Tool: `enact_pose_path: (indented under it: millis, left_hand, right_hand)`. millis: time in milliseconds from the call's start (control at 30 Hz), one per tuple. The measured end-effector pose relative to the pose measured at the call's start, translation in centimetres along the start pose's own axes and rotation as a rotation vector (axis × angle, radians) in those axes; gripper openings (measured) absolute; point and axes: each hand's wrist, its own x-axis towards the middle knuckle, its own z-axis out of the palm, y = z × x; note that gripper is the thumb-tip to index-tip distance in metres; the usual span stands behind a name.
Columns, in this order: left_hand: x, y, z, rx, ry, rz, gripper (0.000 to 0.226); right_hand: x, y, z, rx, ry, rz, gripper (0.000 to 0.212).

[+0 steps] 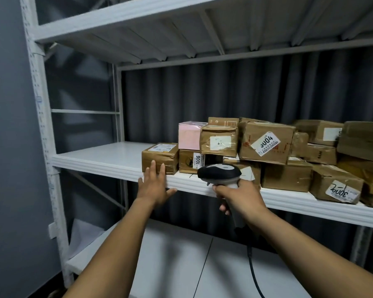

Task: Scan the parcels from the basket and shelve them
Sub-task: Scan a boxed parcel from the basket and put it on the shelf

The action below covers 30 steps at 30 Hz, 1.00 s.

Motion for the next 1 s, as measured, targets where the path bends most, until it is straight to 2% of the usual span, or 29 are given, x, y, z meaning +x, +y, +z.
enact_pose_path:
  millis: [167, 400, 533, 700, 867, 1000]
  left_hand:
    - [1.7, 0.4, -0.3, 0.032, -0.09, -0.014, 0.096]
    - [-1.1, 1.7, -0.9, 0.033, -0.096, 0.006, 0.093]
    - [-6.1, 4.6, -0.8, -0.029, -0.12, 0.049, 0.088]
    - [-14.5, 10.0, 2.1, -0.052, -0.247, 0.138, 0.082]
    - [-22.6, 13.9, 7.9, -0.06, -0.383, 0.216, 0.074]
    - [-28.6, 15.8, 14.1, -0.083, -0.555, 0.2, 0.071]
  right_hand:
    - [0.4, 1.1, -1.0, -0.017, -0.006, 0.013, 0.016]
    - [-1.5, 2.2, -4.0, -0.032, 0.014, 0.036, 0.013]
    - [-5.0, 2.6, -7.2, -0.042, 0.007, 0.068, 0.013]
    - [-11.6, 5.9, -11.6, -0.086, -0.037, 0.132, 0.013]
    - [-18.5, 11.6, -15.8, -0.151, -0.055, 0.266, 0.013]
    - [-22.7, 16.3, -18.6, -0.244, -0.076, 0.348, 0.012]
